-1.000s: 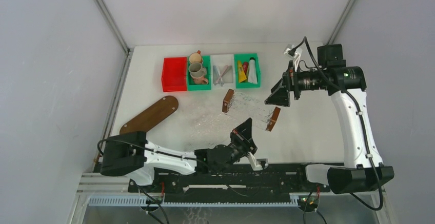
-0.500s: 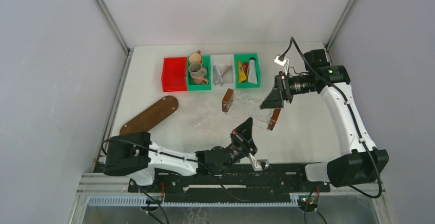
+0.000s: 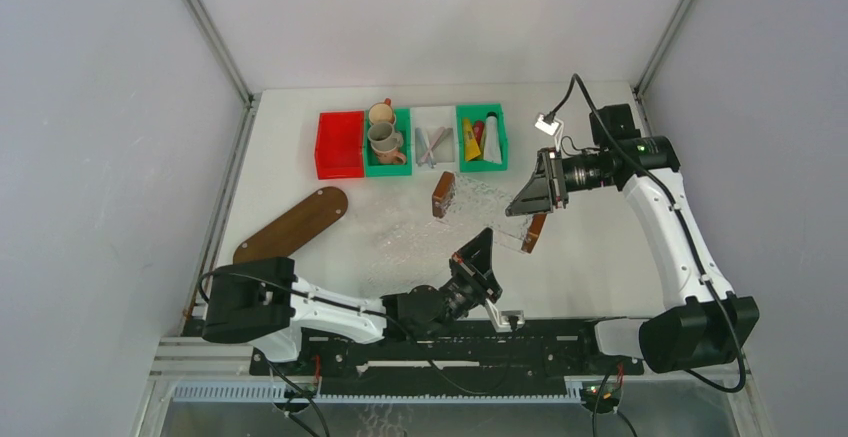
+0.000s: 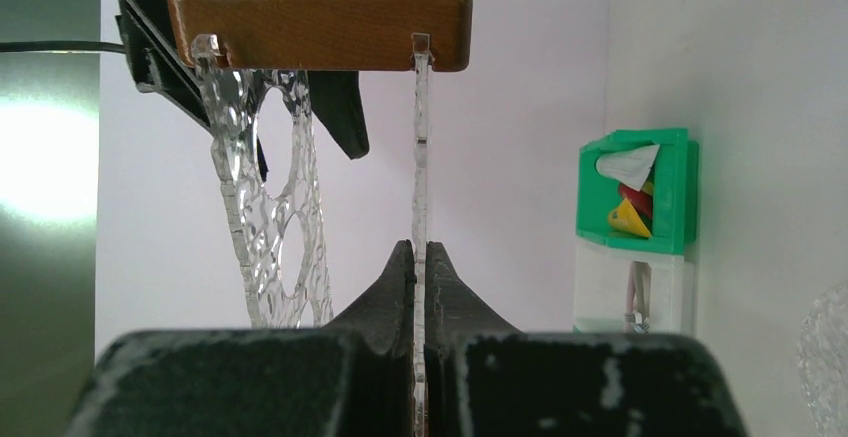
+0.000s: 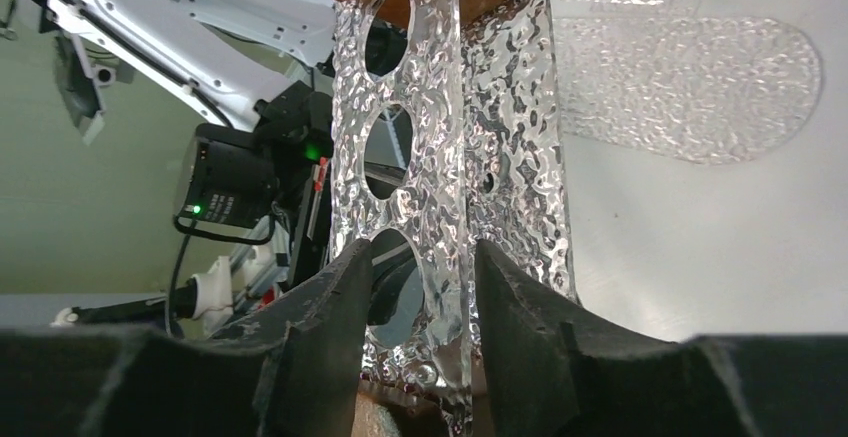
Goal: Prepare toiletry sets of a toothbrush and toothpaste on the tray
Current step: Place the toothpaste holder at the center of the board.
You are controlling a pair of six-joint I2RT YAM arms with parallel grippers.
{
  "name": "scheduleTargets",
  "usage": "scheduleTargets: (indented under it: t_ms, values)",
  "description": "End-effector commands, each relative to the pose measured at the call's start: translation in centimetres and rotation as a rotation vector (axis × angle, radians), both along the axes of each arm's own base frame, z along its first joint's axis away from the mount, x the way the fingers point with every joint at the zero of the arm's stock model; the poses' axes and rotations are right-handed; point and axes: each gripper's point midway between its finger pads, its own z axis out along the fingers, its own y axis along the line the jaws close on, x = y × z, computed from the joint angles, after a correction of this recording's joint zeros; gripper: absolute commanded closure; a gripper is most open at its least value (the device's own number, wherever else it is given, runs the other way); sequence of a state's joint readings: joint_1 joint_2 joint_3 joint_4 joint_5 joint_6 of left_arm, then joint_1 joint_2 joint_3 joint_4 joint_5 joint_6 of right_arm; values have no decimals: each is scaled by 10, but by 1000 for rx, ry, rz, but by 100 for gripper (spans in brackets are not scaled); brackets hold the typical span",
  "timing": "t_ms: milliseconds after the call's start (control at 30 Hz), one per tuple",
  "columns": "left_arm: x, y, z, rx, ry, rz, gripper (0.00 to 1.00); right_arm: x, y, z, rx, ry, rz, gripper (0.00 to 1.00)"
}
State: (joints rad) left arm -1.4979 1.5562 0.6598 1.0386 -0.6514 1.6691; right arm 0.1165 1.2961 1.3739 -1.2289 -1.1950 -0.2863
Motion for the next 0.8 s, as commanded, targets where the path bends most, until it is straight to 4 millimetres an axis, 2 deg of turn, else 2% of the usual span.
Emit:
scheduleTargets:
  t_ms: [0, 67, 200, 333, 467, 567, 767]
  values:
    - [-2, 8, 23, -104, -39, 7, 100, -6, 6, 14, 75, 1, 21, 52]
    - [-2, 7, 23, -107, -44, 9, 100, -6, 7, 15, 85, 10, 24, 57]
    - [-2, 6, 25, -122, -49, 11, 100, -7, 8, 18, 109, 20, 32, 81]
    - [-2, 7, 25, -143, -51, 14, 99, -8, 5, 25, 154, 19, 23, 100]
    - [-1, 8, 24, -173, -34, 16, 94, -8, 0, 32, 206, 22, 9, 100]
    - [-2, 7, 23, -194, -14, 13, 87, -10, -1, 32, 214, 13, 4, 100]
    - [-12, 4, 20, -262, 48, -7, 51, 0, -11, 32, 238, 1, -45, 100]
